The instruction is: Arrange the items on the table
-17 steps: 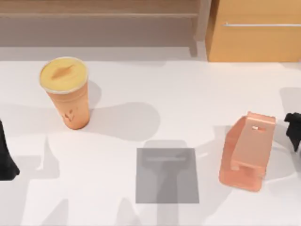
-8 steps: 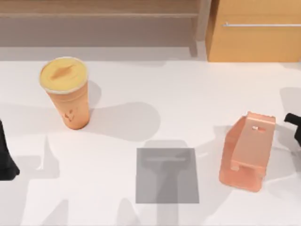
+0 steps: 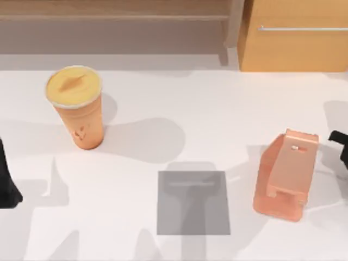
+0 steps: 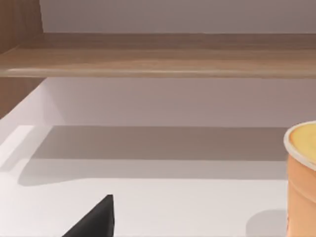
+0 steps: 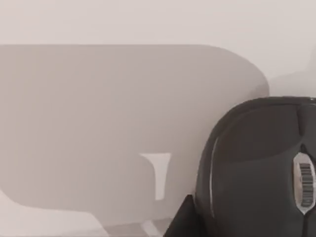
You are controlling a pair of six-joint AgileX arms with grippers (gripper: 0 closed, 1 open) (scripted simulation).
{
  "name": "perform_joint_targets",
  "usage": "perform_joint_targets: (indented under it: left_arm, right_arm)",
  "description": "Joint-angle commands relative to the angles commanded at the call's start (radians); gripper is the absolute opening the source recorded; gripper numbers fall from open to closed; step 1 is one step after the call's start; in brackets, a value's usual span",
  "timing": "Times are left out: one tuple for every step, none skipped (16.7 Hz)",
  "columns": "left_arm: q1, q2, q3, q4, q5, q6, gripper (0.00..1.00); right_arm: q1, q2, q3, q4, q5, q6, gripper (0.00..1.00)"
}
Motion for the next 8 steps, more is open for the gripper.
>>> perform_joint_targets:
  left_arm:
    - [0.0, 0.0, 0.0, 0.0, 0.0, 0.0, 1.0]
    - [0.0, 0.0, 0.0, 0.0, 0.0, 0.0, 1.0]
    - [0.0, 0.0, 0.0, 0.0, 0.0, 0.0, 1.0]
    - [0.0, 0.0, 0.0, 0.0, 0.0, 0.0, 1.0]
    - [0.0, 0.0, 0.0, 0.0, 0.0, 0.0, 1.0]
    - [0.0, 0.0, 0.0, 0.0, 0.0, 0.0, 1.0]
    - [0.0, 0.0, 0.0, 0.0, 0.0, 0.0, 1.0]
    - [0.0, 0.0, 0.0, 0.0, 0.0, 0.0, 1.0]
  right_arm:
    - [0.0, -0.004, 0.009, -0.011, 0.0, 0.001, 0.0]
    - [0.0, -0.011, 0.024, -0.032, 0.0, 0.001, 0.0]
    - [0.0, -0.021, 0.045, -0.06, 0.0, 0.0, 0.0]
    - [-0.001, -0.032, 0.068, -0.096, 0.0, 0.0, 0.0]
    - [-0.001, -0.042, 0.085, -0.132, 0.0, 0.0, 0.0]
    - [-0.001, -0.051, 0.1, -0.161, 0.0, -0.001, 0.0]
    - [-0.001, -0.061, 0.117, -0.183, 0.0, -0.001, 0.0]
    - [-0.002, -0.072, 0.135, -0.206, 0.0, -0.002, 0.0]
